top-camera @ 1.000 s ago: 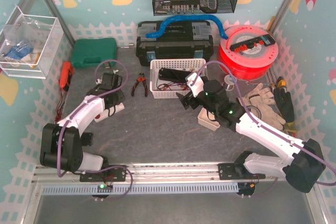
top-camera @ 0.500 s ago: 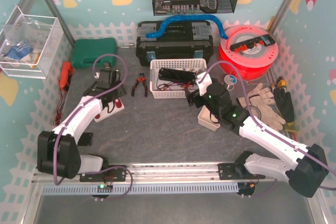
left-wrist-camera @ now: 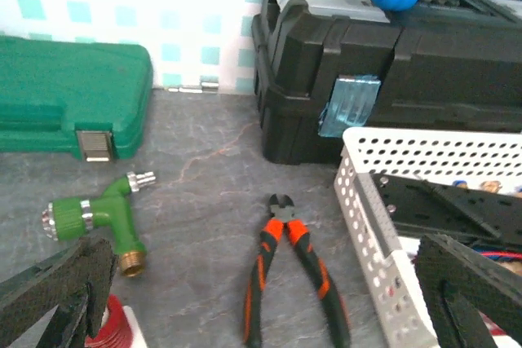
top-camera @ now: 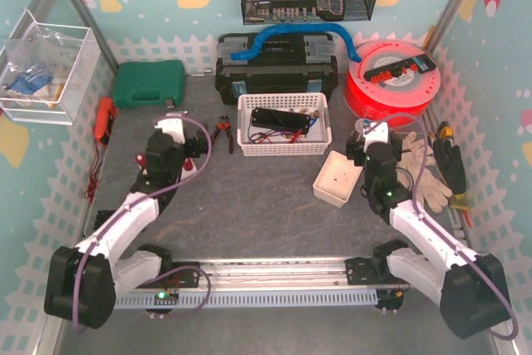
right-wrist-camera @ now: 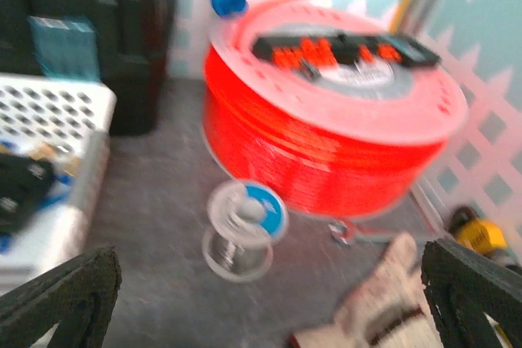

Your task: Install the large spring

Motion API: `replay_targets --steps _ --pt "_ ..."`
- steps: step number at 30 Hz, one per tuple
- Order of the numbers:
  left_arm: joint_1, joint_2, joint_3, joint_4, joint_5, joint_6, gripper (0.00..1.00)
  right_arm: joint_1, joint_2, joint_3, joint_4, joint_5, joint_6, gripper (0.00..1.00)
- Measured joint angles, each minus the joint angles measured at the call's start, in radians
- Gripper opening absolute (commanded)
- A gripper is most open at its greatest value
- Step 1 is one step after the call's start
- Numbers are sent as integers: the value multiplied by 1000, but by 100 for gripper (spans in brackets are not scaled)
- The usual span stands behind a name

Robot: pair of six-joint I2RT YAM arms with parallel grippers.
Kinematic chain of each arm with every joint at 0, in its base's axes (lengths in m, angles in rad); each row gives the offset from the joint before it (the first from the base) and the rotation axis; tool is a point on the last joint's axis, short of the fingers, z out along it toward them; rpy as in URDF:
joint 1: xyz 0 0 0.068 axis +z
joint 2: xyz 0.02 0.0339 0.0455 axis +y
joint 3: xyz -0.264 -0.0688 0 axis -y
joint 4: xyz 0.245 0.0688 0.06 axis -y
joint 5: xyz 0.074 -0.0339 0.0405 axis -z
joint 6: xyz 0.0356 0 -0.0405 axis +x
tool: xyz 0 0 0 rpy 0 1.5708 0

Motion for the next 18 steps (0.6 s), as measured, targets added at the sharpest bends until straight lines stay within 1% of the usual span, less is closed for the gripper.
replay_targets --steps 2,4,8,12,15,18 --pt "5 -14 -78 89 0 37 99 -56 -13 -87 66 -23 -7 100" --pt "27 -26 -120 143 0 52 99 -106 -23 -149 105 -59 -9 100" --pt "93 -32 -129 223 -34 67 99 -189 -29 -201 158 -138 -32 100" --pt "179 -16 -131 269 -45 82 99 -262 -19 -248 319 -230 -49 100" --pt "198 23 -148 307 -50 84 99 -301 72 -283 470 -294 -49 99" --pt "198 77 -182 362 -38 84 99 -310 215 -278 552 -322 -60 100"
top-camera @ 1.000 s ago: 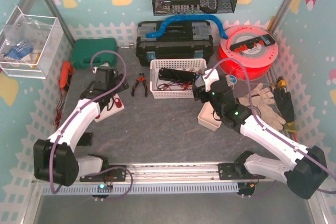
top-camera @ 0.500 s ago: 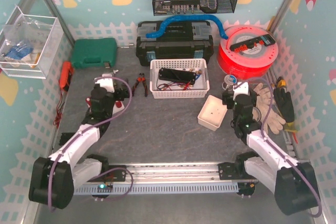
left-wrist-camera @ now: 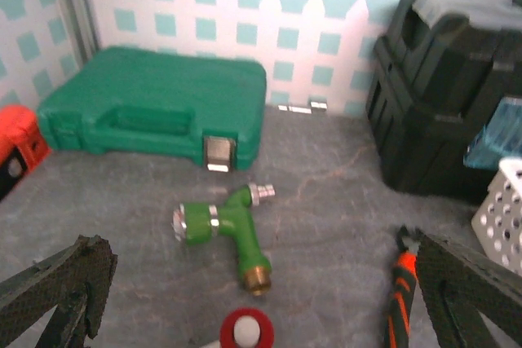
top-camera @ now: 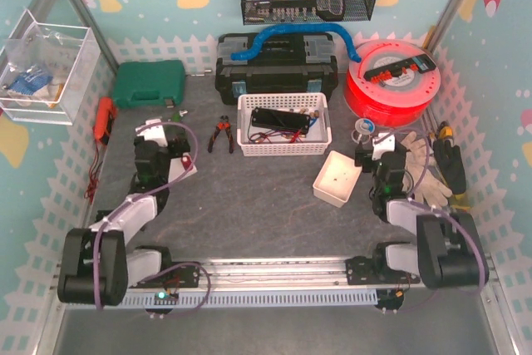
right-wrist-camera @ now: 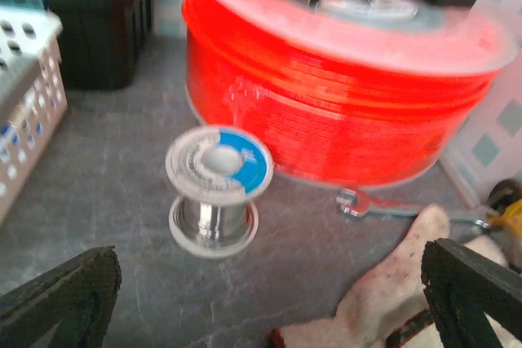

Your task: Install the large spring

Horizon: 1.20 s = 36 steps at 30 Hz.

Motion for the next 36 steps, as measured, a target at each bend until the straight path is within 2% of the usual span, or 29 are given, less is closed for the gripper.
replay_targets --steps 4,12,18,22,36 --pt "0 88 -43 92 42 -10 99 -10 143 14 61 -24 -27 100" --pt "0 183 -203 386 134 -8 99 -77 201 5 249 -159 -37 100" --pt "0 238 -204 544 166 27 99 -81 322 -47 458 -212 -27 100" --pt "0 342 -202 637 161 32 99 -81 340 -47 473 -232 -26 100" --pt "0 382 -198 692 157 35 99 -81 340 -37 485 -229 -23 100"
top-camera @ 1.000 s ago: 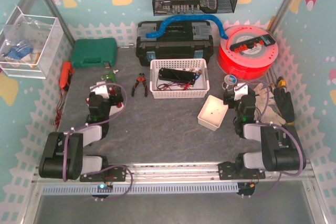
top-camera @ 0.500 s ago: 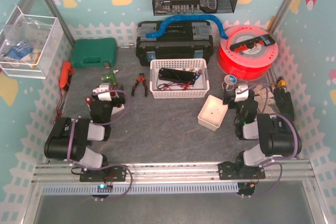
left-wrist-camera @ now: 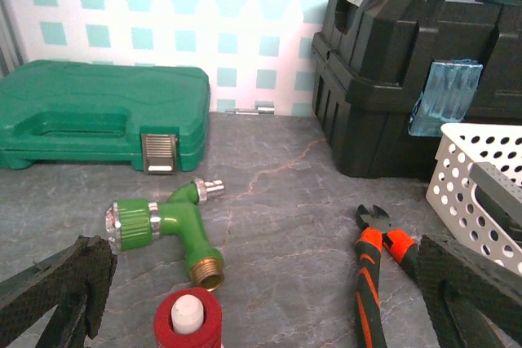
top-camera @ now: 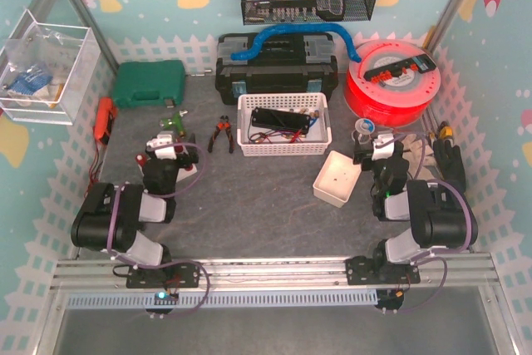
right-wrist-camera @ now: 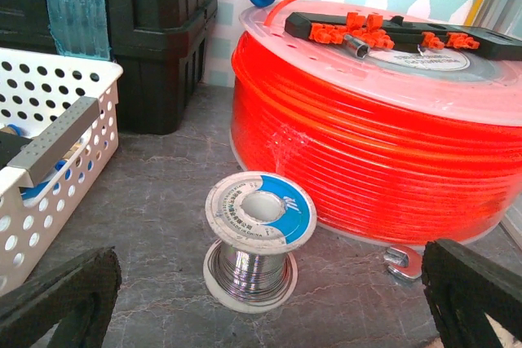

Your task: Install the large spring

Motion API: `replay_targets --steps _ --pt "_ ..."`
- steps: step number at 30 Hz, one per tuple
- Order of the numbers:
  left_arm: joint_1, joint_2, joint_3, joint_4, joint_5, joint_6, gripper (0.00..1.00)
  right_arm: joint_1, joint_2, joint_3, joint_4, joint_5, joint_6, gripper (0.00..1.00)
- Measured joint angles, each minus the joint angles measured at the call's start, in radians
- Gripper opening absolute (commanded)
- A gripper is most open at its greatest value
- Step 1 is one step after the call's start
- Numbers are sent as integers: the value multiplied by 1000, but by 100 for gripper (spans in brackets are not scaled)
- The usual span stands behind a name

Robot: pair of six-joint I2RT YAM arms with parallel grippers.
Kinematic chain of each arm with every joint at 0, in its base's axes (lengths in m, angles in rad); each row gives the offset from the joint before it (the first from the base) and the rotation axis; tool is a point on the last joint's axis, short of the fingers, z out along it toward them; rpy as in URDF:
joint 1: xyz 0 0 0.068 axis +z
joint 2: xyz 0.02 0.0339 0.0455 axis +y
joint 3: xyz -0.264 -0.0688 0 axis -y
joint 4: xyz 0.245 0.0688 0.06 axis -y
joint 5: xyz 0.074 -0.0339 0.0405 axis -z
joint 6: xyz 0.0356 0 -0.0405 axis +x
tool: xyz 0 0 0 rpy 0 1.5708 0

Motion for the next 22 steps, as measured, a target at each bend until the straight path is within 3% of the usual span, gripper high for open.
replay_targets --steps 22 --pt "0 0 0 7 -3 0 99 0 0 0 0 0 0 100"
